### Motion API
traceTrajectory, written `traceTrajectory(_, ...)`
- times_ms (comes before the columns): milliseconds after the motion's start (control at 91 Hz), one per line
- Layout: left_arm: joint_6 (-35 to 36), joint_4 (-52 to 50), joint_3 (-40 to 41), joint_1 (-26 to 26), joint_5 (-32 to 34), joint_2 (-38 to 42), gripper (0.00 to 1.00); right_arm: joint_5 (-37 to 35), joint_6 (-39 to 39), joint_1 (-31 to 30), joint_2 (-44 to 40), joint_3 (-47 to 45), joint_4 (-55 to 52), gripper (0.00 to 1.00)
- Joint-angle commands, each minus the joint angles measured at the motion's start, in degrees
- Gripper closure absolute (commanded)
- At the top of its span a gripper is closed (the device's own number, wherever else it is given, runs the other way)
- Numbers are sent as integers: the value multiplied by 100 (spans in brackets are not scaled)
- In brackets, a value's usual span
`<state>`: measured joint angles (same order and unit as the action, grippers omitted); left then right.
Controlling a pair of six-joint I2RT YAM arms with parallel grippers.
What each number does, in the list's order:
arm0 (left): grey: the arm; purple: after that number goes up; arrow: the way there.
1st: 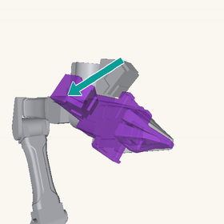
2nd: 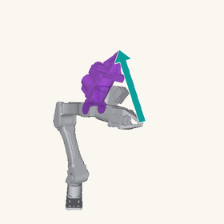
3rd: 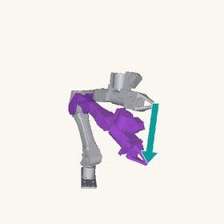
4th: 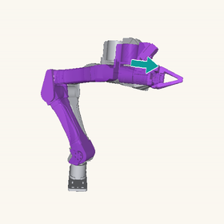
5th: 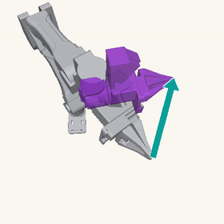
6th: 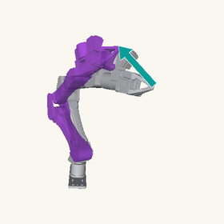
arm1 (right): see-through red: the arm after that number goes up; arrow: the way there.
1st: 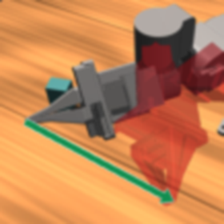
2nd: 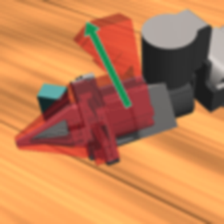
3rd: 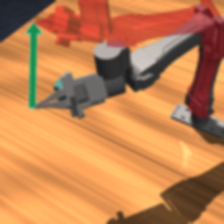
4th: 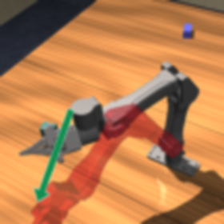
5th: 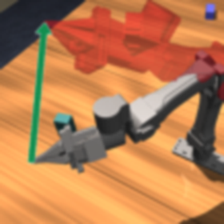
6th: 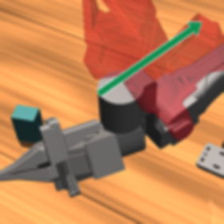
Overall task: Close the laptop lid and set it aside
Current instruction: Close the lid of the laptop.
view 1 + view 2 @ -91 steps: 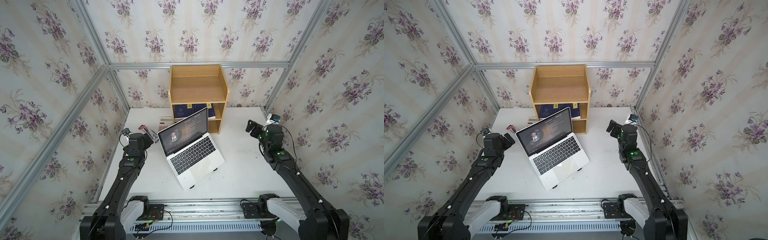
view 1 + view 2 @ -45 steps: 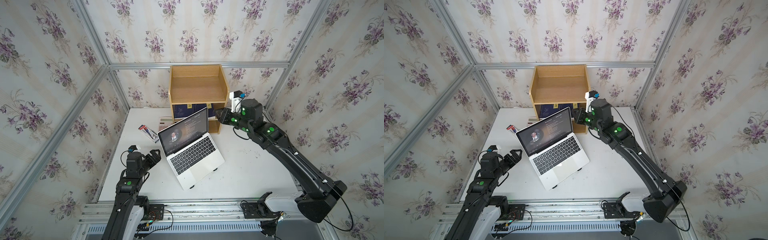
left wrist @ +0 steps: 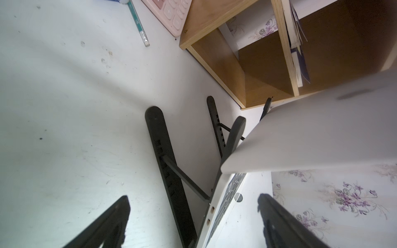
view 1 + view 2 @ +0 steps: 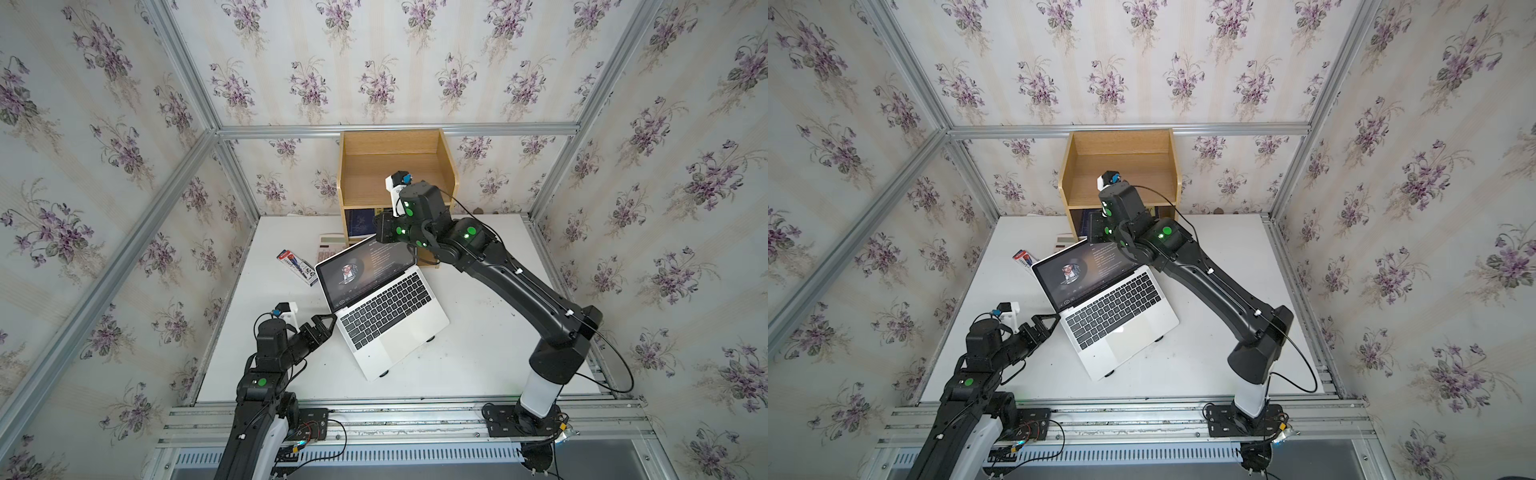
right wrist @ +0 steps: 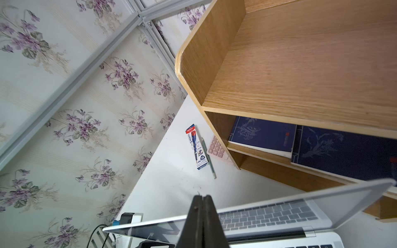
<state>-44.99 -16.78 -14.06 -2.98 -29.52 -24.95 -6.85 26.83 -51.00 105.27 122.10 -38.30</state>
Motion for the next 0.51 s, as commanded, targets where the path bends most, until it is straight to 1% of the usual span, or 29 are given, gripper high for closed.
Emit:
traceTrajectory(0,166,370,32,0,-337,-45,5,-410,-221,-93,384,610,-804,94)
traceTrajectory(165,201,531,49,-17,-616,-195,5,-584,-279,-179,610,747,-867,92)
traceTrajectory(352,201,538,88,-44,-671,-110,5,-874,-404,-278,803,847,-890,90)
traceTrajectory(494,209,527,123,-53,-706,-64,6,-1064,-523,-345,1050,1172,-1084,87)
